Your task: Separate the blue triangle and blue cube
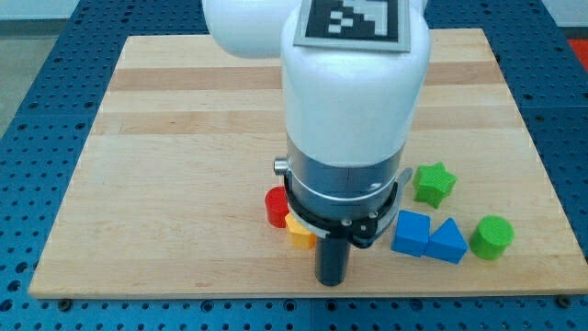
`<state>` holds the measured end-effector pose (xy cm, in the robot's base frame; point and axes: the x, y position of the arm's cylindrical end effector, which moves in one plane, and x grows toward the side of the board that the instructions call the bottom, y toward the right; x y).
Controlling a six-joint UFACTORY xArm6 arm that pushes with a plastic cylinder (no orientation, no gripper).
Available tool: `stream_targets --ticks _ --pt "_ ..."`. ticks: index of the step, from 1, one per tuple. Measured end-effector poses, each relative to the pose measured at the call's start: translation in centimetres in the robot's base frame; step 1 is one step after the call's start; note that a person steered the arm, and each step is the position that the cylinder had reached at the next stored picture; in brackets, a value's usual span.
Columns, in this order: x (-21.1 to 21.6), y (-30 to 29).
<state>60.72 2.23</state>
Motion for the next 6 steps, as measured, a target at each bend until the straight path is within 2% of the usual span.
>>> stream_targets --ticks 2,3,4,6 --pt "0.6 1.6" --pt "0.6 8.4" --pt "0.6 11.3" --pt "-0.5 11.6"
